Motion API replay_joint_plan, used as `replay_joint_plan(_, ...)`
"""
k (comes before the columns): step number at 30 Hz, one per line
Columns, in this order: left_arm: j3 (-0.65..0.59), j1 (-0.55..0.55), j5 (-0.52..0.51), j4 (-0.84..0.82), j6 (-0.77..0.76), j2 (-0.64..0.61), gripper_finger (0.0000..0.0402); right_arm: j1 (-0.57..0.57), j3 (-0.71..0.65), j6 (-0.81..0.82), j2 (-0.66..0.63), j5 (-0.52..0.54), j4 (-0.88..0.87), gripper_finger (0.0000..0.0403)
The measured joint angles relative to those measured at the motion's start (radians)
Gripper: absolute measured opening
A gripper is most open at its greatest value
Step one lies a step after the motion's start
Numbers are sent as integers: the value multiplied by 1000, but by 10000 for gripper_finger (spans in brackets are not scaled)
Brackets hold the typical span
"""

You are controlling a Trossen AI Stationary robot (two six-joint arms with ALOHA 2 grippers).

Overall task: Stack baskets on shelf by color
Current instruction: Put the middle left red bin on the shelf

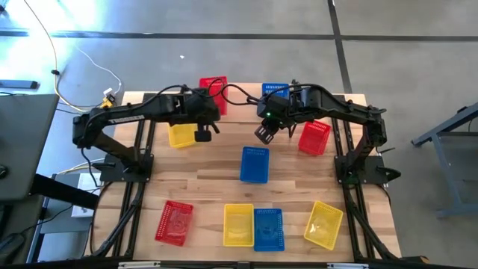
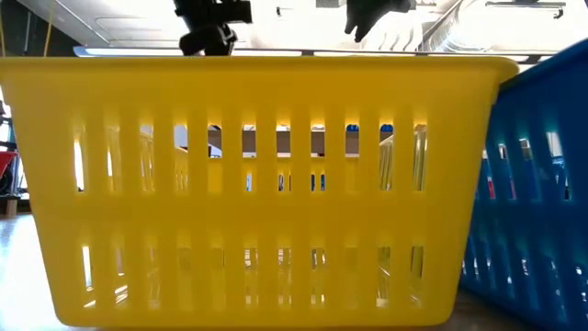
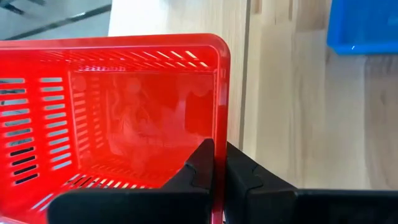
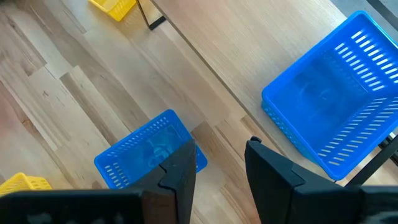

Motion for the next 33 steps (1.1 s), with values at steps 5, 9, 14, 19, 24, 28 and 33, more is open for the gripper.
replay_joint_plan(5, 0, 18, 25, 0, 2, 36, 0, 0, 0, 0, 0, 0, 0, 124)
replay_joint_plan(9, 0, 37, 57, 0, 2, 63, 0, 0, 0, 0, 0, 0, 0, 124)
replay_joint_plan(14, 0, 58, 67, 0, 1, 88, 0, 0, 0, 0, 0, -3, 0, 124)
replay_joint_plan(19, 0, 62, 88, 0, 12, 91, 0, 0, 0, 0, 0, -8, 0, 124)
replay_joint_plan(24, 0, 61, 104, 0, 13, 91, 7, 0, 0, 16, 0, -24, 0, 124)
replay_joint_plan(28, 0, 61, 100, 0, 9, 91, 20, 0, 0, 17, 0, -62, 0, 124)
replay_joint_plan(33, 0, 61, 79, 0, -2, 91, 39, 6, 0, 13, 0, -62, 0, 124)
